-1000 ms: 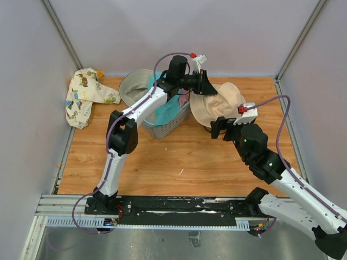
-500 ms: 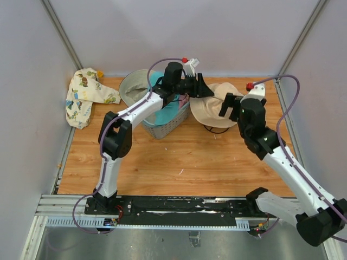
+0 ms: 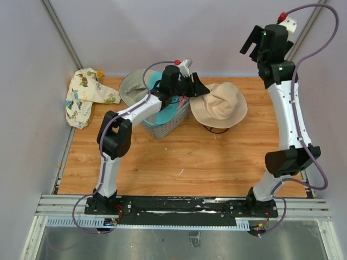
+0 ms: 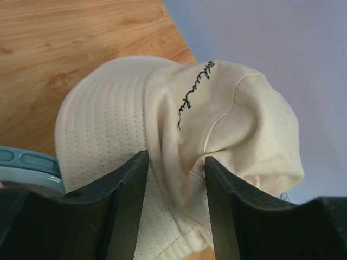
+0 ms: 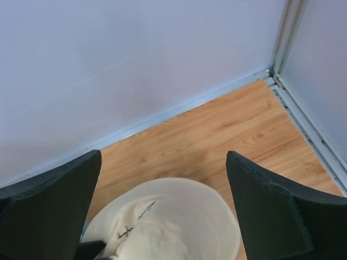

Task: Stack the hats
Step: Place the hat on the hat stand.

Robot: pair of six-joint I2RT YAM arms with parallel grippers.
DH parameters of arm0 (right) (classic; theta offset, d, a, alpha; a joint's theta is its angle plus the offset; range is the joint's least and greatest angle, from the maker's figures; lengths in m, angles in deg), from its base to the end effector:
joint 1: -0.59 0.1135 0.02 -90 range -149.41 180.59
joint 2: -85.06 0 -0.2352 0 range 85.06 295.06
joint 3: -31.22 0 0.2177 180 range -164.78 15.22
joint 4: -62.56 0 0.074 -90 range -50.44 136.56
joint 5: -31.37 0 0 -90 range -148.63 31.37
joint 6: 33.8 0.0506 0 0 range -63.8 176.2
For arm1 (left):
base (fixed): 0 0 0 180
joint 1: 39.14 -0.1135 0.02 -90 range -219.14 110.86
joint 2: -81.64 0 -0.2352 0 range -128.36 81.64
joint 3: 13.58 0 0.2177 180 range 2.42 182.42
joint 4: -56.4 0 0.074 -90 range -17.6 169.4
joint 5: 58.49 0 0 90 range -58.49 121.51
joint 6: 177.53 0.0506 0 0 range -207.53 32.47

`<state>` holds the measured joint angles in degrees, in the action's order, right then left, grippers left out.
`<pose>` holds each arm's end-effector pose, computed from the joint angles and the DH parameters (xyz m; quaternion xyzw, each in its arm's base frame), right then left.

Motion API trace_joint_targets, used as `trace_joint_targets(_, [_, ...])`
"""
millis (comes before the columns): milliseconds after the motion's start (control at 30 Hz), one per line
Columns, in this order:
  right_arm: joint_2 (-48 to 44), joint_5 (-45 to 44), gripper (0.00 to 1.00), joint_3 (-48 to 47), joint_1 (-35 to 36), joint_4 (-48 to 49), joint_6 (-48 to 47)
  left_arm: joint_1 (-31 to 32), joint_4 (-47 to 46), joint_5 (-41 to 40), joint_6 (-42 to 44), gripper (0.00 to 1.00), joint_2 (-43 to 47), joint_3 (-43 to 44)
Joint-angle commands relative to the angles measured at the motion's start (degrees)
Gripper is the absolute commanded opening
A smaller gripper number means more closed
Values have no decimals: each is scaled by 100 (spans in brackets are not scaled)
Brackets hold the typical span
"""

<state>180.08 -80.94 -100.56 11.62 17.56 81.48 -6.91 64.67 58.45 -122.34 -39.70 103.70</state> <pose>0.3321 0.0452 0.4608 0.2176 0.7204 0.0611 0.6557 0.3903 -0.2732 0.2735 0.1290 0.7606 -0.4880 0.4082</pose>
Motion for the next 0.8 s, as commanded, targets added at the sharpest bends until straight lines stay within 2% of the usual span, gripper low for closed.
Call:
trace_joint_targets(0, [390, 735, 98, -936, -828, -1786, 134, 107, -167, -622, 79, 51, 196, -199])
trace_joint_targets(167, [-78, 1266, 99, 215, -1765, -1784, 64, 251, -81, -1104, 403, 52, 341, -407])
trace_joint_targets(233, [-287, 1412, 99, 723, -1843, -1681, 276, 290, -55, -1285, 519, 53, 457, -534])
trace_joint_targets(367, [-856, 1316, 100, 1817, -1382, -745, 249, 288, 145, -1333, 655, 54, 639, -567])
trace_joint_targets(500, [-1517, 1413, 100, 3072, -1331, 254, 249, 284, -54, -1394, 680, 58, 934, -940])
trace_joint_targets(767, [-2364, 1670, 100, 4557, -1118, 1126, 179, 267, -264, -1117, 533, 60, 1030, -1124])
